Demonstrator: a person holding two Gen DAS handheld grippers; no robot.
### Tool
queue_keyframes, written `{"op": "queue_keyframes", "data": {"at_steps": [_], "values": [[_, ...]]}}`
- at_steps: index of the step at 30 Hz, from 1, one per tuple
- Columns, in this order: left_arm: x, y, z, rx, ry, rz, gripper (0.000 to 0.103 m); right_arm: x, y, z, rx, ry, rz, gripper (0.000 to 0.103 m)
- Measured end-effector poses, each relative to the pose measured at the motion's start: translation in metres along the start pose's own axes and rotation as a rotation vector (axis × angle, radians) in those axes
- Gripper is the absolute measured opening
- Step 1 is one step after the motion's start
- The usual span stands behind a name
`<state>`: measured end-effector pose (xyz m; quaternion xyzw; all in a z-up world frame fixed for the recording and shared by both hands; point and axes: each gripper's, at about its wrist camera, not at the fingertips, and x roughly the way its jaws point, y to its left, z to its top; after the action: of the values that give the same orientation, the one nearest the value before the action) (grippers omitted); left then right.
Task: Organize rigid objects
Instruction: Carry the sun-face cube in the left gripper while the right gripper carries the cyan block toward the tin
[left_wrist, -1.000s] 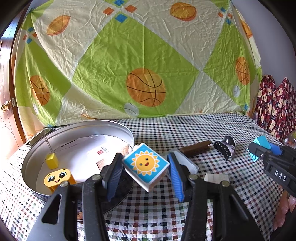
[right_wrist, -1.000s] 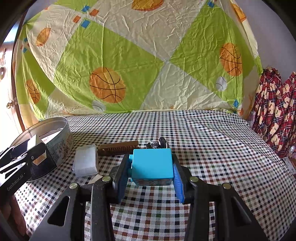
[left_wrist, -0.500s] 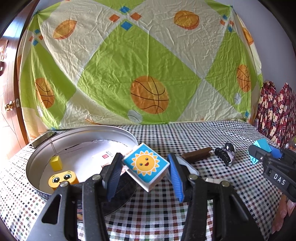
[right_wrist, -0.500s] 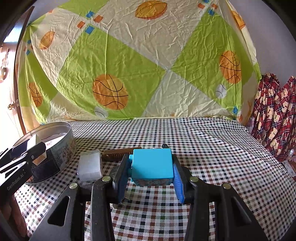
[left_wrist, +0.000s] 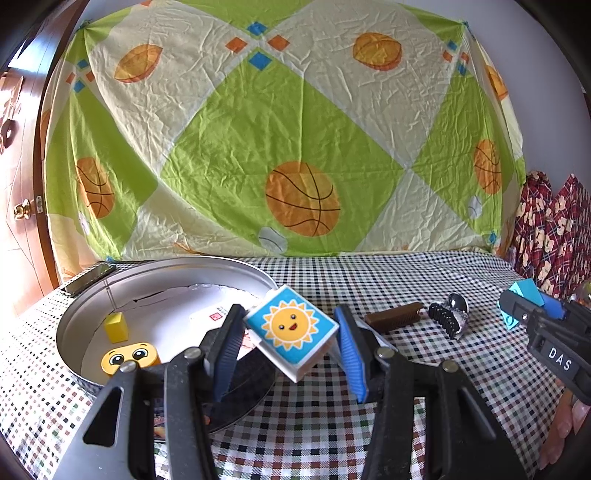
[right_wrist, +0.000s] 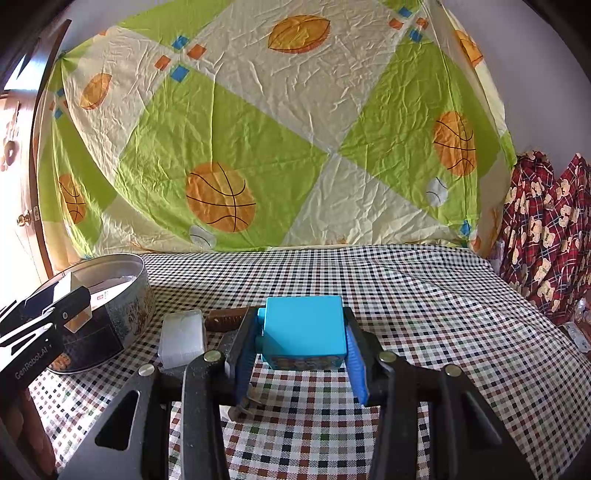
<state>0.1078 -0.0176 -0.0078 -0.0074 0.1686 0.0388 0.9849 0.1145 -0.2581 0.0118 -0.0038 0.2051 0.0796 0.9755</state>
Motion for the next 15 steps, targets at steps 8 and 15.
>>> {"op": "queue_keyframes", "data": {"at_steps": [8,15], "values": [[0.0,0.009,0.001,-0.015,-0.003,0.016,0.049,0.001,0.012,0.001,-0.017,-0.008,0.017,0.045],[0.002,0.024,0.002,-0.031,0.004,0.029,0.049,0.007,0.021,0.001,-0.018,0.007,0.051,0.045]]}}
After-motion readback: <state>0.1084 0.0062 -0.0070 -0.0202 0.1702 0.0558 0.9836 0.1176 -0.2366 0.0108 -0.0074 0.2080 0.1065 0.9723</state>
